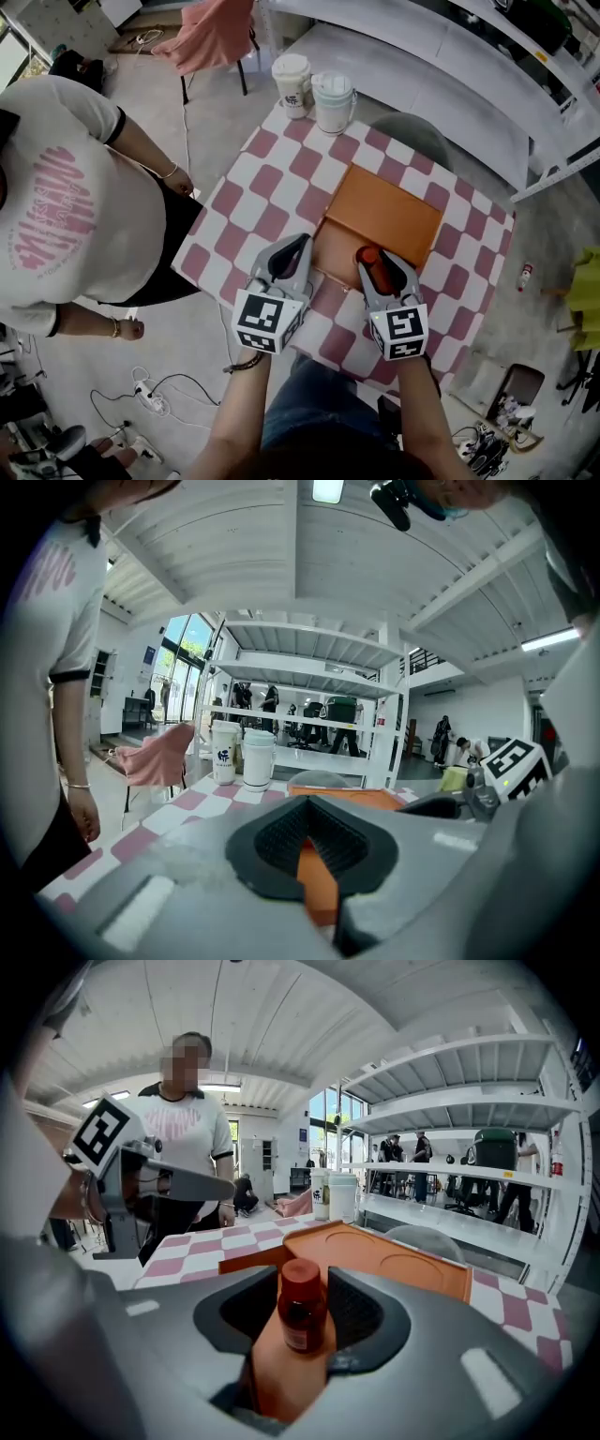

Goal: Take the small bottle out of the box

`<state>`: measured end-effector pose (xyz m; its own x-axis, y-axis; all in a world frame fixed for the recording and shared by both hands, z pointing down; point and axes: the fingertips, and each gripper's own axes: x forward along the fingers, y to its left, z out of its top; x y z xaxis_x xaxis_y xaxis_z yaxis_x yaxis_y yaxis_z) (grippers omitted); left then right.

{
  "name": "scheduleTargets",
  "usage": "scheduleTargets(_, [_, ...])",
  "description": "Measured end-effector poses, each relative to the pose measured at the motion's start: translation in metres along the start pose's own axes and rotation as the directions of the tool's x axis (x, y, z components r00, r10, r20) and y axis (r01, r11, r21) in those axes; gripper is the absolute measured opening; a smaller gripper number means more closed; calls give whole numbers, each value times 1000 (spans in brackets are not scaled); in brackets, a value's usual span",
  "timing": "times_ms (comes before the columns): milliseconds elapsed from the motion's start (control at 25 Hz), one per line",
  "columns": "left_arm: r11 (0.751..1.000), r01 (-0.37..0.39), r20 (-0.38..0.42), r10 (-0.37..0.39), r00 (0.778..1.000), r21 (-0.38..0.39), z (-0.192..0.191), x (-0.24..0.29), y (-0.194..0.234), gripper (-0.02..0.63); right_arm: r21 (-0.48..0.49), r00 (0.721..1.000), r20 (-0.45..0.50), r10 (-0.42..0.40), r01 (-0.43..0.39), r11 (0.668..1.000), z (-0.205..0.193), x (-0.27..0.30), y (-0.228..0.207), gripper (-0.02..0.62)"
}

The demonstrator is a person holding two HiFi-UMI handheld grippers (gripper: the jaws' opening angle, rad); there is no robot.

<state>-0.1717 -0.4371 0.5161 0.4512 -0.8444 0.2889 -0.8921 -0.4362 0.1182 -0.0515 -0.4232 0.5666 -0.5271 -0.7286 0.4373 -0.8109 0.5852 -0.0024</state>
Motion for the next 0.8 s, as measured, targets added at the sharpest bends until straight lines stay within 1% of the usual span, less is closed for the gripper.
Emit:
scheduleTargets(200, [999,17,-14,-18,1000,-30,-5,7,2,-3,-6,1000,-3,-11,11,1000,-6,8,-1,155])
scheduleTargets(440, [1000,10,-31,-11,999,-26,-16,9,10,-3,-29,1000,-3,-17,17,999,-7,11,0,141])
scheduleTargets(520, [999,7,-31,-8,999,-41,-16,9,11,-3,-34,1000,-4,-17,17,999,-8,11,0,141])
scheduleTargets(600, [999,4,-29,-5,1000,-52,-15,8,13,-4,-29,1000,-4,-17,17,999,-7,11,0,140])
scheduleTargets(800, [999,1,-16,-2,1000,-50,-9,6,15,-4,-1,1000,0,-15,15,1000,-3,7,-1,138])
